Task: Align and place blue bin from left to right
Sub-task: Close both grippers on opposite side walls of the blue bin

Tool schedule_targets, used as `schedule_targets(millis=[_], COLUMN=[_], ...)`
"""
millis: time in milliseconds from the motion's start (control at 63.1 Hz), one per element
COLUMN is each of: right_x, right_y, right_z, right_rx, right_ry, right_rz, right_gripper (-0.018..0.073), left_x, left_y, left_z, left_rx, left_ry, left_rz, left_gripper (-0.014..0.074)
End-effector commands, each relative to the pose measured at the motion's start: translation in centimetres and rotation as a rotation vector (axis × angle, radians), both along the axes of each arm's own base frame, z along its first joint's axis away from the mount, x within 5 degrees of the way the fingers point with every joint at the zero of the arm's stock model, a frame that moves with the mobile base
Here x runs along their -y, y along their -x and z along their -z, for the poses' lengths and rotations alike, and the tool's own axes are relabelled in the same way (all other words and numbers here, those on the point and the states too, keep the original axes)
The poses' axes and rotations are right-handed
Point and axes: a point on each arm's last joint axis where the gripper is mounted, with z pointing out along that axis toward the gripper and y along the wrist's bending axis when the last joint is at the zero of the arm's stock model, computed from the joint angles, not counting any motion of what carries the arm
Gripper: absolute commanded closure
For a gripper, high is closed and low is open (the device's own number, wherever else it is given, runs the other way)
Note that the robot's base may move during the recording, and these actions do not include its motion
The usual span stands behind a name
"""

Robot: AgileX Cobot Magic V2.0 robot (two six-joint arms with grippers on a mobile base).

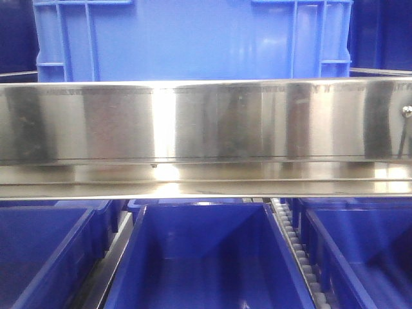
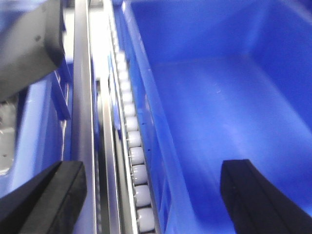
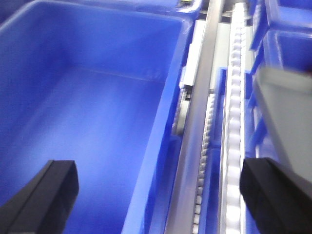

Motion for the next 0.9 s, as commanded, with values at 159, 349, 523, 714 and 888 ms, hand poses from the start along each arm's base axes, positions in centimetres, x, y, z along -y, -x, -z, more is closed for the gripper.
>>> schedule_targets(millis=[159,349,523,714,888], right_x=[-1.5,-2.3,-2.9,-3.3,-3.5], right_y=[-4.5,-6.6,-7.9,-8.9,-9.4], right_z=[4.0,6.6,8.4,9.3,10.0], right_rx=[-0.106,-0.178,-0.226,-0.220,-0.237], right_ry=[0.043,0.046,0.047,0.033,0.037], right_rz=[0.017,0.031,0.024,0.019,0.018], right_gripper=[0.0000,0.0000,0.0000,0.0000,0.0000], left_x=[1.5,2.3,2.7,3.1,3.3], left_y=[-4.4,-6.9,-8.4,-9.5,-10.2], left_z=[2.9,5.3,6.7,7.9,8.9], left_rx=[-0.071,-0.119,-0.128,-0.134,-0.159], left_ry=[0.001,-0.014,-0.019,-0.022,-0.029], left_rz=[-0.003,-0.001,0.003,0.006,0.006], left_gripper=[0.0132,0.0132,0.0132,0.0132,0.0132])
